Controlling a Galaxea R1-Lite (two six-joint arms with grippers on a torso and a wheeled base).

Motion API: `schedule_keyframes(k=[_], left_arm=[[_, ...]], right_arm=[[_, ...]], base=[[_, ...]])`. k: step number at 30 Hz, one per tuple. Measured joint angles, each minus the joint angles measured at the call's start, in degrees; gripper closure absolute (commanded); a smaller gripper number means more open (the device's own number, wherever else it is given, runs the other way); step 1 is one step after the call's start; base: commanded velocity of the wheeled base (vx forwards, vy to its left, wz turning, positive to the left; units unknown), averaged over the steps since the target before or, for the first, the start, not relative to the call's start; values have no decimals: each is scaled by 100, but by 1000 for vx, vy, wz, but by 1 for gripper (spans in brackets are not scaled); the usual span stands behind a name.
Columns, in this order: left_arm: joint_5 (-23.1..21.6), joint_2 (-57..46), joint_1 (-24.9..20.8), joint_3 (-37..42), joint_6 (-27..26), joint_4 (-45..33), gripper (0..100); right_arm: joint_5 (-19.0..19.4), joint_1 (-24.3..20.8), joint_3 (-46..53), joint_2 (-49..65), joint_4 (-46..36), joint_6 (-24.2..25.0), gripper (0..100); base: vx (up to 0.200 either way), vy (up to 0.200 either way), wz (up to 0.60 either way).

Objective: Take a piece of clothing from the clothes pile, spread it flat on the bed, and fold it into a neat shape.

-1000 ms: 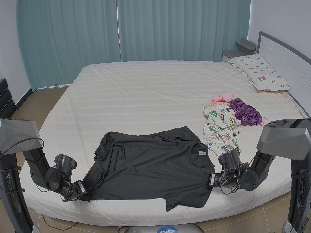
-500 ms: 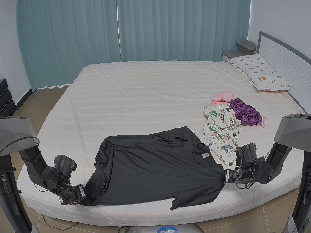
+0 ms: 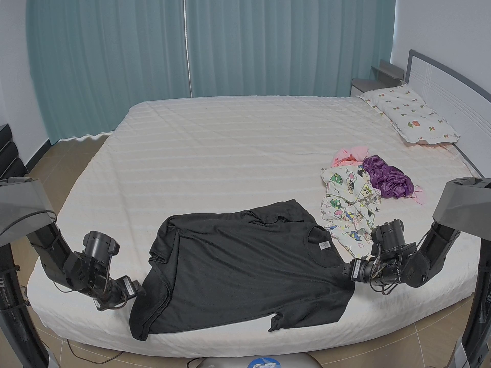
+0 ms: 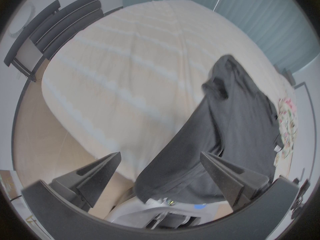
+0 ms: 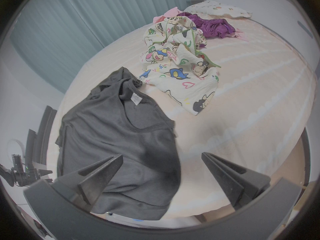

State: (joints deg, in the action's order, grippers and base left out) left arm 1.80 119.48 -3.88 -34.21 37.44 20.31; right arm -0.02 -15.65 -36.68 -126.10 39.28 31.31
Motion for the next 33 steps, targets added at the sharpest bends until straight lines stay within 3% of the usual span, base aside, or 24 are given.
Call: schedule_keyframes(k=[12,19,24,25,33], left_arm=[[145,544,-245,-2004,439,-107,0],[503,1307,-380,-3376,452,-641,0],[600,1682,-463,-3913,452,-1028,0],[613,1753,-488,-3980,455,-1054,100],[734,2167,-544,-4346,441,-1106,100]], right_arm=[[148,-239,0,184,22,400,0],[150,-330,9,212,24,438,0],[152,-350,2,212,24,446,0],[152,-350,-2,212,27,446,0],[155,-345,-11,210,24,439,0]], base=[[0,0,0],[0,0,0],[0,0,0],[0,0,0],[0,0,0]])
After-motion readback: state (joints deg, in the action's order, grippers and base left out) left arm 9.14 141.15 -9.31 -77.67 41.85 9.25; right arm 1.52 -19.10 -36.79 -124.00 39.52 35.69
